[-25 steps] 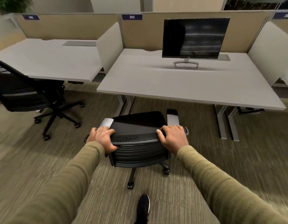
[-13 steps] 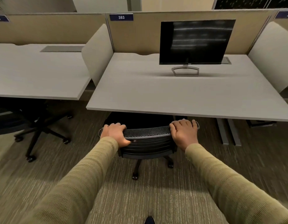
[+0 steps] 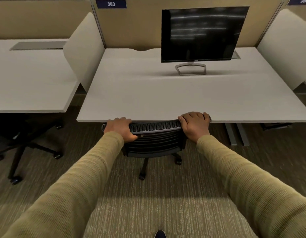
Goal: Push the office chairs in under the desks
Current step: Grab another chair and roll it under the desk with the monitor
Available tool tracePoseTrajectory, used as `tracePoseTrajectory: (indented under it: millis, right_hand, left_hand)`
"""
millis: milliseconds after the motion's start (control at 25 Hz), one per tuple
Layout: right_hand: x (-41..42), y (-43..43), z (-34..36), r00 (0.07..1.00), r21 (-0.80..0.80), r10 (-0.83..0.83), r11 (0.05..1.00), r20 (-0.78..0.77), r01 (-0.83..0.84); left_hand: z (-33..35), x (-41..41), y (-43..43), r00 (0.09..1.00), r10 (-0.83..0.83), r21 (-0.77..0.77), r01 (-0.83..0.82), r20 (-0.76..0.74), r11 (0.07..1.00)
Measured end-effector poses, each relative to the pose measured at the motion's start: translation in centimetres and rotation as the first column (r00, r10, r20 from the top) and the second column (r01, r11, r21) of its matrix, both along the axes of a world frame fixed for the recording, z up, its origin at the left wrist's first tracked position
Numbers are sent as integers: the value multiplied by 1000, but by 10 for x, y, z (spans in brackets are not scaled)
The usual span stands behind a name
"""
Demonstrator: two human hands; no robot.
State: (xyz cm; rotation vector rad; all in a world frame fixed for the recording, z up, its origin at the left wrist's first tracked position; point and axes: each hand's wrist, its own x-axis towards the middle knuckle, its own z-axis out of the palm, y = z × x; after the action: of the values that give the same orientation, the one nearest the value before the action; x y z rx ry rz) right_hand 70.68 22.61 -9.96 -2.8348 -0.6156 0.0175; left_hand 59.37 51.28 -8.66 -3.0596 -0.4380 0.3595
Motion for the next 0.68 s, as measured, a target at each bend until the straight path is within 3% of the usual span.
tracePoseTrajectory:
  millis: [200, 400, 560, 680]
  right_hand:
    - [-6, 6, 4, 1000, -35, 1, 999, -29, -2]
    - [-33, -8, 4, 996, -50, 74, 996, -40, -76]
    - [-82, -33, -1, 995, 10, 96, 995, -5, -96]
    - [-130, -62, -12, 994, -18, 84, 996, -67, -86]
  left_hand:
    - [-1, -5, 6, 1000, -1, 6, 1, 3, 1000]
    - [-1, -19, -2, 995, 11, 43, -15, 101, 999]
    - [-10, -52, -34, 984, -17, 47, 9, 178, 999]
    - [-21, -88, -73, 977, -33, 44, 24, 212, 999]
